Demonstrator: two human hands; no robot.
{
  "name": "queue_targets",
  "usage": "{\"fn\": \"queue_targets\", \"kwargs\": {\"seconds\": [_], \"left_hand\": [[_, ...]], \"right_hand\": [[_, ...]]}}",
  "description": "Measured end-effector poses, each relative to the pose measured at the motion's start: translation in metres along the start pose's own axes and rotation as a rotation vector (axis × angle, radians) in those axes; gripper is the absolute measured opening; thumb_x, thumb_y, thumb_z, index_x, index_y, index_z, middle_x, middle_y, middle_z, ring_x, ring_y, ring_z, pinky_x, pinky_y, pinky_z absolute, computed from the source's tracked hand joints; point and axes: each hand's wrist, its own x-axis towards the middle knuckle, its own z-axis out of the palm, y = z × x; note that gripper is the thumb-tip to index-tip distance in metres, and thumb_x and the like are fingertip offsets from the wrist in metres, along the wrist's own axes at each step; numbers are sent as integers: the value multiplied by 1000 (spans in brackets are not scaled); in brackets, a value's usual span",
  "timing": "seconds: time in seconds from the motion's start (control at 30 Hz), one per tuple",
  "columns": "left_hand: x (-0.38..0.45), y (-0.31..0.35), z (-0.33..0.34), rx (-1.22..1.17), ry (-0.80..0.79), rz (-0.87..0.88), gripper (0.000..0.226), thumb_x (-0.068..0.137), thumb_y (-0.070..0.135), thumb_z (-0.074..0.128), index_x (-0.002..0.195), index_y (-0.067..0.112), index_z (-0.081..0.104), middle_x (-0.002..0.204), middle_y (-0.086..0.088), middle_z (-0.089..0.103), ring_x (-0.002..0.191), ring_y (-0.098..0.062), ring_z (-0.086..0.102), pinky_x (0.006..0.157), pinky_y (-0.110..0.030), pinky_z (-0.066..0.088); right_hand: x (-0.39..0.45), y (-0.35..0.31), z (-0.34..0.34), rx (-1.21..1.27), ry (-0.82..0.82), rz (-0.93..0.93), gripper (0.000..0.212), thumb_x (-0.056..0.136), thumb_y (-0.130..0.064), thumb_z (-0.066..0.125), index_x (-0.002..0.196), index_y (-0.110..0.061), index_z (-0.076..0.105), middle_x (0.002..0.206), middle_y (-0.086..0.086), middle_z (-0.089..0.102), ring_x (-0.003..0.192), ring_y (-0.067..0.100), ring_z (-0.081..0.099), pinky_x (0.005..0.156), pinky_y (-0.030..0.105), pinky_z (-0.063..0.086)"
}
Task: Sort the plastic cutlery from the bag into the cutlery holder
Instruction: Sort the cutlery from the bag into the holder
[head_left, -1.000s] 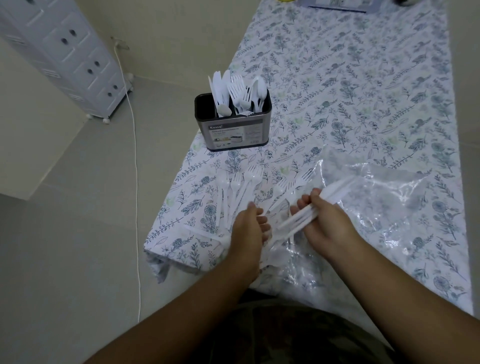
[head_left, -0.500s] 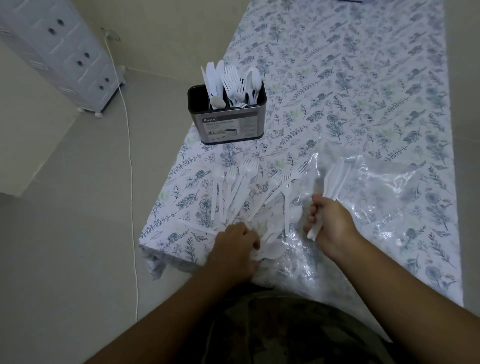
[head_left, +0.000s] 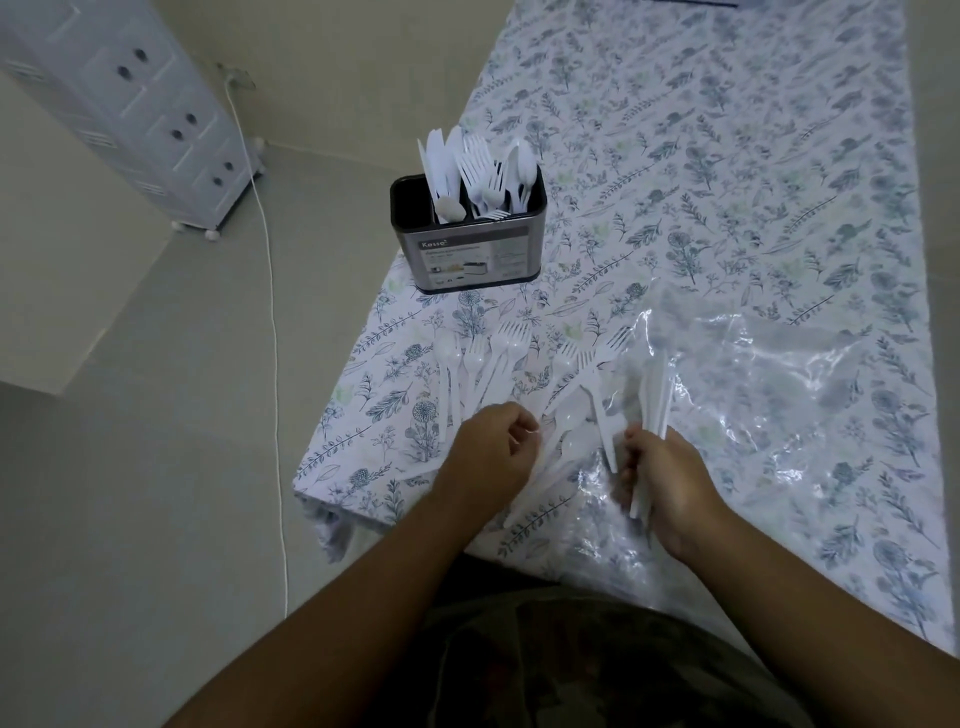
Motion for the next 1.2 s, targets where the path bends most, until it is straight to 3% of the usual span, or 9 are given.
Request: {"fn": "queue_targets", "kwargs": {"seconds": [0.1,0.2,0.4,0.6,0.77,0.9,0.97,1.1,1.2], "left_hand": [[4,-16,-12,177,128,-106,5,91,18,65,90,14,61,83,2,56,74,-10,53,63,-18,41],[15,-20,-15,333,80,-232,21,91,33,66,92,13,59,85,-2,58,79,-17,56,65,-28,42],[27,-10,-13,253,5,-357,22,81,25,69,78,4,64,71,-5,64,64,-19,60,64,-39,58],[37,-4,-10,283,-43,-376,32,82,35,67,99,11,55,90,-1,60,81,-19,60,64,-30,49],[50,2,-7,353,-64,-336,20,84,30,63,82,12,54,75,-1,58,68,-19,59,54,-27,42],[61,5,-11,255,-104,-435,14,80,22,67,78,8,62,74,-4,67,70,-20,67,65,-33,59],[63,4,-14,180,-99,-415,16,84,24,69,82,8,66,78,-3,71,75,-18,70,69,-31,59],[60,21,-26,-31,61,-250,17,91,27,71,85,13,64,74,9,60,63,1,55,49,-6,40],[60,43,-37,-161,222,-82,16,92,25,70,87,12,62,75,6,59,60,4,51,56,-6,43]], "right_hand": [[-3,-6,4,80,-15,32,11,93,-10,49,83,-12,49,57,5,43,44,20,39,47,33,33],[-5,-11,10,154,-100,99,10,95,-14,51,86,-14,49,56,0,41,46,15,35,48,30,31],[-6,-12,16,108,-147,93,33,97,-20,62,124,-2,61,58,0,42,50,14,39,46,29,34],[-10,-13,15,79,-159,102,12,97,-19,64,104,-11,64,57,0,47,48,15,43,52,33,39],[-10,-12,14,61,-162,87,5,98,-17,62,100,-14,66,58,0,50,50,14,44,52,32,39],[-8,-11,12,92,-176,87,10,98,-16,61,105,-13,68,59,1,50,52,15,45,52,33,38],[-9,-13,12,93,-177,80,9,98,-15,60,103,-12,67,59,1,49,52,16,44,50,32,38],[-12,-17,13,118,-197,48,10,100,-14,57,106,-9,63,63,4,48,54,18,45,50,32,41],[-15,-25,19,143,-223,-18,9,101,-12,55,105,-7,61,69,7,50,62,20,51,56,35,50]]}}
